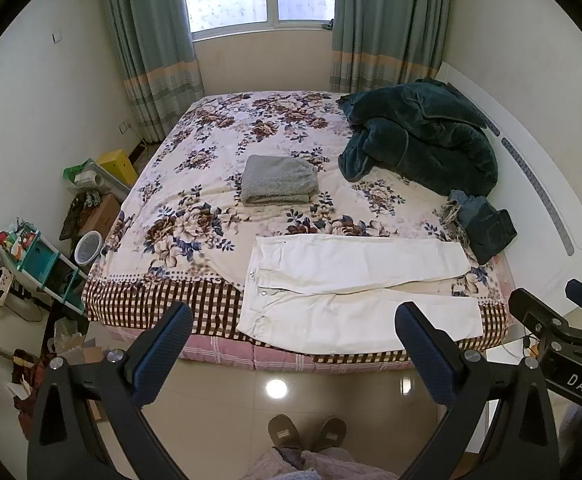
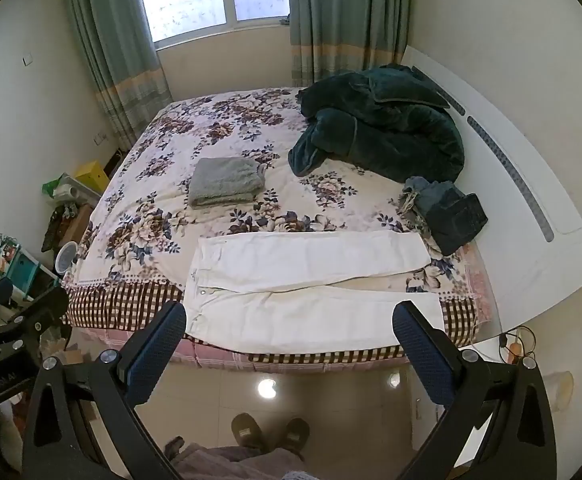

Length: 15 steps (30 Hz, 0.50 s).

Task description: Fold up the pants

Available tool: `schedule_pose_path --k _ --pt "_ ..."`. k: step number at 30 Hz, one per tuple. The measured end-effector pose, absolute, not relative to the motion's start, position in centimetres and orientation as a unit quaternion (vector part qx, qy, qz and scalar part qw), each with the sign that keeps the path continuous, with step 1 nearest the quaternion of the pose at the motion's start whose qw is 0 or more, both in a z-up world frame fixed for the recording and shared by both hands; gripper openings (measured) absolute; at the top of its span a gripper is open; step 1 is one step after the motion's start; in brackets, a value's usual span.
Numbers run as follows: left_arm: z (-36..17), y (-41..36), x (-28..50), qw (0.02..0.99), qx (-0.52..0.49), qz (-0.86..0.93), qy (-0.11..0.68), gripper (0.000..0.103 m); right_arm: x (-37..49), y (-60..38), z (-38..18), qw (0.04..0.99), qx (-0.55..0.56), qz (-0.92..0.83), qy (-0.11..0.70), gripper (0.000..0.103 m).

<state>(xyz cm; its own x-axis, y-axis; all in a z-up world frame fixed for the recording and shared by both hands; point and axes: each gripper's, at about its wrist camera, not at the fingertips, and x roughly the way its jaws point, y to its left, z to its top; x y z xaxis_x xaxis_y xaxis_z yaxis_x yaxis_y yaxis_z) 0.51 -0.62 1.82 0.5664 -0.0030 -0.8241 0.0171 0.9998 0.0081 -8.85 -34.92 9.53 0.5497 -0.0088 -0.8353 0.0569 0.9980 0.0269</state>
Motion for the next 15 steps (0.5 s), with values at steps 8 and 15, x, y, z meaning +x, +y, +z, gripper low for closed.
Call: schedule_pose_path --k 8,15 --pt "2.1 -0.6 -0.2 0.887 0.009 -0.006 0.462 0.103 -9.8 -35.3 10.1 0.882 0.026 -0.019 0.471 0.103" --pt "2.2 -0.5 -0.2 0.888 0.011 -0.005 0.46 0.103 -10.0 -34.9 10.0 0.882 0.025 -0.018 0.47 0.103"
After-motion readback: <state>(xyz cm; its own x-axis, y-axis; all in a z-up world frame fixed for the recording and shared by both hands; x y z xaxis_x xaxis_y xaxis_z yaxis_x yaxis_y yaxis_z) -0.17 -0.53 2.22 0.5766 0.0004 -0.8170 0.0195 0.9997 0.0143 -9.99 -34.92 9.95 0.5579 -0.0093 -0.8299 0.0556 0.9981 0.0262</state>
